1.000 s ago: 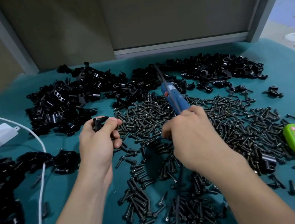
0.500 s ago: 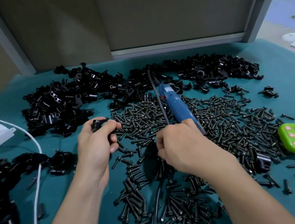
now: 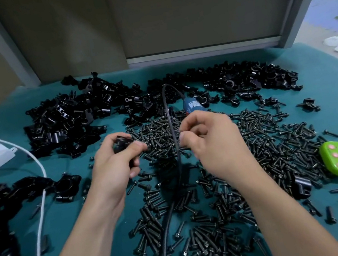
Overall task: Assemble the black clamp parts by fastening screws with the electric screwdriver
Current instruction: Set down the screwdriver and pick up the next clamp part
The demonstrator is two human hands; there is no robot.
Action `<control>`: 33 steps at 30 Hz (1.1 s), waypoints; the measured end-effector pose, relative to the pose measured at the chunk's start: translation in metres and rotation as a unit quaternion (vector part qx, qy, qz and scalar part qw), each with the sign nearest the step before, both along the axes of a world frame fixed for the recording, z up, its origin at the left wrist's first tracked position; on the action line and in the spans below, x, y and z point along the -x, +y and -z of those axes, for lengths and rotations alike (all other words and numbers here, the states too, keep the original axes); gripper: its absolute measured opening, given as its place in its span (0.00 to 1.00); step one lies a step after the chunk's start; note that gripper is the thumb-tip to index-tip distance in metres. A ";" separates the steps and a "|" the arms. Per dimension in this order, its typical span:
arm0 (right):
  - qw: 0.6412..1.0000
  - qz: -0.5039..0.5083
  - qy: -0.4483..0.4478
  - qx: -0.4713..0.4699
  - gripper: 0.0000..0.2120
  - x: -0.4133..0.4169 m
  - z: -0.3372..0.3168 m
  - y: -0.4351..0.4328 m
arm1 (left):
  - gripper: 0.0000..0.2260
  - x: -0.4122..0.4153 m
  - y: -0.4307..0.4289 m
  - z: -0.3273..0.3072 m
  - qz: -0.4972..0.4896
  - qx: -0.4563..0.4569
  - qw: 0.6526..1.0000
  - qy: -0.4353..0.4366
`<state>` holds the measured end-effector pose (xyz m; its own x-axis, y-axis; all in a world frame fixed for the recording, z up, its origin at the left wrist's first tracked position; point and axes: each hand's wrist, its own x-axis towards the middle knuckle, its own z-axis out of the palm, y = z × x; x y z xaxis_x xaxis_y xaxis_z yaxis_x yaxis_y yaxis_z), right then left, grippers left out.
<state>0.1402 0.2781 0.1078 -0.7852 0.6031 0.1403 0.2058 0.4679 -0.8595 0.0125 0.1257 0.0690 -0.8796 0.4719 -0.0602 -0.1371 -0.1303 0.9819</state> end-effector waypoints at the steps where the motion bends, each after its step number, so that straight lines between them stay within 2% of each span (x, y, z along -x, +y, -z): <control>1: 0.998 -0.009 0.026 0.053 0.07 0.000 -0.001 0.000 | 0.10 -0.001 0.001 0.001 0.030 0.005 0.999 0.013; 4: 0.978 -0.050 0.087 0.184 0.08 0.000 -0.001 -0.002 | 0.13 -0.006 0.004 0.003 0.117 0.013 0.992 0.050; 7: 0.942 -0.078 0.113 0.306 0.06 0.000 0.000 -0.002 | 0.10 -0.009 0.004 0.002 0.170 0.004 0.983 0.071; 11: 0.902 -0.107 0.126 0.399 0.09 -0.001 0.002 0.003 | 0.08 -0.011 0.004 0.000 0.200 -0.002 0.976 0.087; 16: 0.917 -0.085 0.134 0.366 0.07 0.000 0.001 0.004 | 0.12 -0.010 0.004 0.002 0.218 -0.006 0.972 0.088; 21: 0.935 -0.088 0.133 0.317 0.05 -0.002 0.000 0.005 | 0.10 -0.010 0.005 0.000 0.212 -0.029 0.971 0.103; 26: 0.974 -0.099 0.102 0.175 0.05 -0.001 0.001 0.004 | 0.10 -0.011 0.004 -0.003 0.208 -0.033 0.971 0.112; 33: 0.994 -0.088 0.052 0.047 0.08 -0.003 0.000 0.003 | 0.11 -0.011 0.002 -0.004 0.217 -0.008 0.967 0.130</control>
